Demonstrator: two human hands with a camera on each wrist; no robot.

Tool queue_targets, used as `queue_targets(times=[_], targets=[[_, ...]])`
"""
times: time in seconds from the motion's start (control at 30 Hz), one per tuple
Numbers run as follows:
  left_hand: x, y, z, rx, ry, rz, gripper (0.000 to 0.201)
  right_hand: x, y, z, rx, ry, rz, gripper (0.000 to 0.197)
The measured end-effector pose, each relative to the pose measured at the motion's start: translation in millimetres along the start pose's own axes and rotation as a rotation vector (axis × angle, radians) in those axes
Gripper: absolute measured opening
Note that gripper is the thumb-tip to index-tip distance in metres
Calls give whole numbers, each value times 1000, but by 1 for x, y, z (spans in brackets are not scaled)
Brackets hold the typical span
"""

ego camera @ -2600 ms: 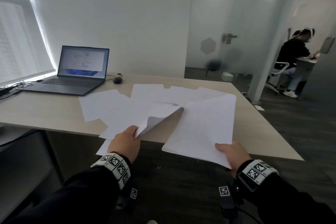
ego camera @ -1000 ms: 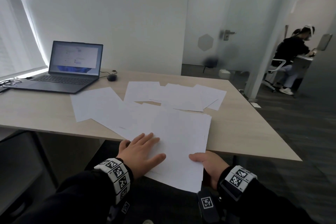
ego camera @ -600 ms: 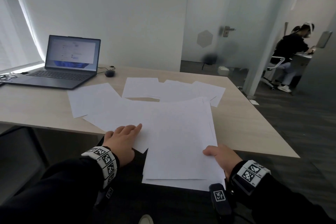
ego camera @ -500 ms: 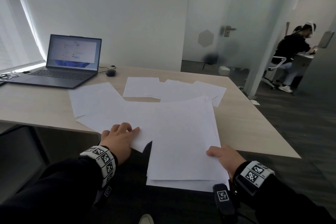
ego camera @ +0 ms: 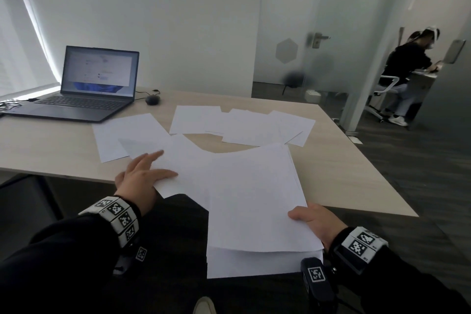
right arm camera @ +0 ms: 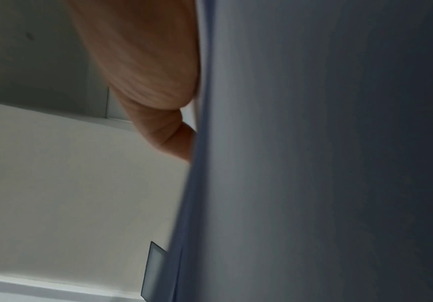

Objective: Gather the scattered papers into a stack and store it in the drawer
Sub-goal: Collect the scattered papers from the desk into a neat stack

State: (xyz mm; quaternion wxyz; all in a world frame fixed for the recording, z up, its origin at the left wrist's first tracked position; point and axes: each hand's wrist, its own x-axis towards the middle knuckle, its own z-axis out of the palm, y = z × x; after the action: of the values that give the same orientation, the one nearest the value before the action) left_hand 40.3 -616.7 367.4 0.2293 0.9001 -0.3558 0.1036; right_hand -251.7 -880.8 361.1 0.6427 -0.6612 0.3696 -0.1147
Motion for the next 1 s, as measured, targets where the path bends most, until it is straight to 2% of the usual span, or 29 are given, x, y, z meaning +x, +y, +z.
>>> queue_targets(times=[0.07,0.17,0.23,0.3,0.37,0.5,0.73,0.87,1.0], targets=[[7,3,1,-115,36,-124,87,-1,0,5,14,-20,-5,13],[16,10,-3,-265,35,-278,77,-1,1,12,37,-38,-25,18],[19,14,-7,-552,48,-390,73,0,2,15,58,-38,-41,28],[20,17,-10,-814,105,-490,69,-1,1,16,65,-37,-53,22],[21,17,-9,-900,114,-566,71,-2,0,16,56,-39,-58,16],[23,13,-3,-871,124,-701,87,-4,2,17,32,-46,-94,13],[17,4,3,-831,188,-692,103,-5,4,16,49,-52,-102,15],[15,5,-2,-865,219,-725,98,-1,2,14,120,-1,-75,17],[18,7,-2,-906,206,-742,76,3,1,15,193,11,-61,21]])
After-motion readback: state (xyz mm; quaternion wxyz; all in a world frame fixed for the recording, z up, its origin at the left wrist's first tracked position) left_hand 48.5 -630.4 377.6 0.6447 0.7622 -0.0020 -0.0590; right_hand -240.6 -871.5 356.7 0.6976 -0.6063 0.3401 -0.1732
